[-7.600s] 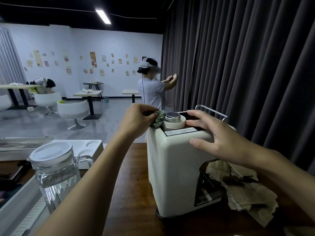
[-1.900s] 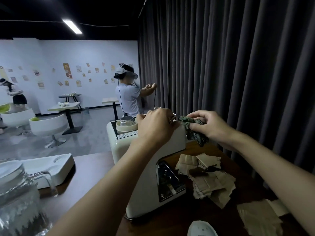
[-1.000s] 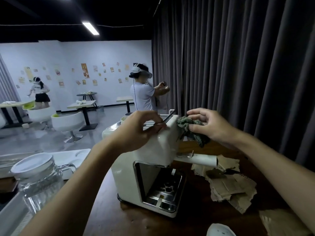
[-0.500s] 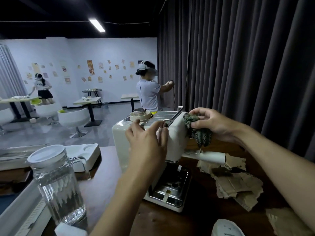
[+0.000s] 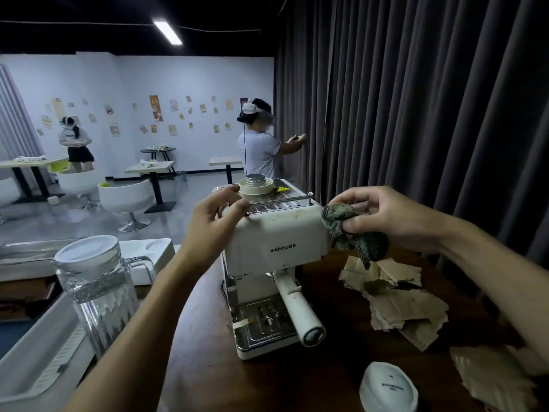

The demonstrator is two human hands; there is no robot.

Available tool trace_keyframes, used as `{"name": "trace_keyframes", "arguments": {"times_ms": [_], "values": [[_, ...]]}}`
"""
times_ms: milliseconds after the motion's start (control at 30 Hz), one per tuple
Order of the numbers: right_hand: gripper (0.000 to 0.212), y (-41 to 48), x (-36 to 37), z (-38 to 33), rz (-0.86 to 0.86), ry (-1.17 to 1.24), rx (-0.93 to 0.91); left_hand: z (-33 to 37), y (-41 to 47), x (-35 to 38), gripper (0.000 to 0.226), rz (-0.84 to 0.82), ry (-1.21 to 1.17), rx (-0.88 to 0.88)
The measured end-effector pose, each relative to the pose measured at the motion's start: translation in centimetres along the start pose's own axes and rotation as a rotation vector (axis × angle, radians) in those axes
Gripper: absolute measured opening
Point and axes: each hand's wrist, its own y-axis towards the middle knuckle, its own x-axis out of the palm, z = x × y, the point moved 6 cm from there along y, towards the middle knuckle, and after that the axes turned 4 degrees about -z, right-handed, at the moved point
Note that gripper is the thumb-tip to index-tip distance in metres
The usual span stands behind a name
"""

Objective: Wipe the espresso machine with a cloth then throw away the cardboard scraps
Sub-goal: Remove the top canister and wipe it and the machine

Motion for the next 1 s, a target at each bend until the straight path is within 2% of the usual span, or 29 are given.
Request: {"name": "trace_keyframes", "arguments": {"times_ms": [67,133,200,267,367,533,733,867,1000], "values": [[0.036,-0.6,0.7,-0.7,0.069,-0.068,-0.075,0.3,0.1,-0.2,0.020,-0.046,0.023,0.012],[0.038,-0.8,0.8,-1.4,0.244,-0.156,-0.166,0.5,0.3,-0.1,0.021,-0.100,0.087,-0.003],[0.043,-0.9,1.2,-2.3,0.387,-0.322,-0.264,1.0,0.2,-0.2,0.026,-0.107,0.174,-0.021],[0.046,-1.0,2.2,-2.8,0.473,-0.516,-0.331,1.6,-0.1,-0.4,0.019,-0.073,0.279,-0.039],[0.040,-1.1,3.7,-3.0,0.561,-0.693,-0.402,2.0,-0.5,-0.7,0.023,-0.060,0.376,-0.032],[0.032,-1.1,5.5,-3.3,0.644,-0.852,-0.515,1.9,-0.9,-1.2,0.020,-0.076,0.371,-0.021],[0.034,-1.5,7.3,-2.8,0.668,-0.916,-0.558,1.9,-0.9,-1.5,0.024,-0.107,0.402,-0.011],[0.035,0.0,10.7,-3.7,0.554,-0.975,-0.655,1.8,-0.8,-1.6,0.023,-0.133,0.405,0.012],[0.035,1.9,13.8,-5.4,0.448,-0.978,-0.716,0.9,-0.9,-2.1,0.041,-0.153,0.273,-0.042]]}}
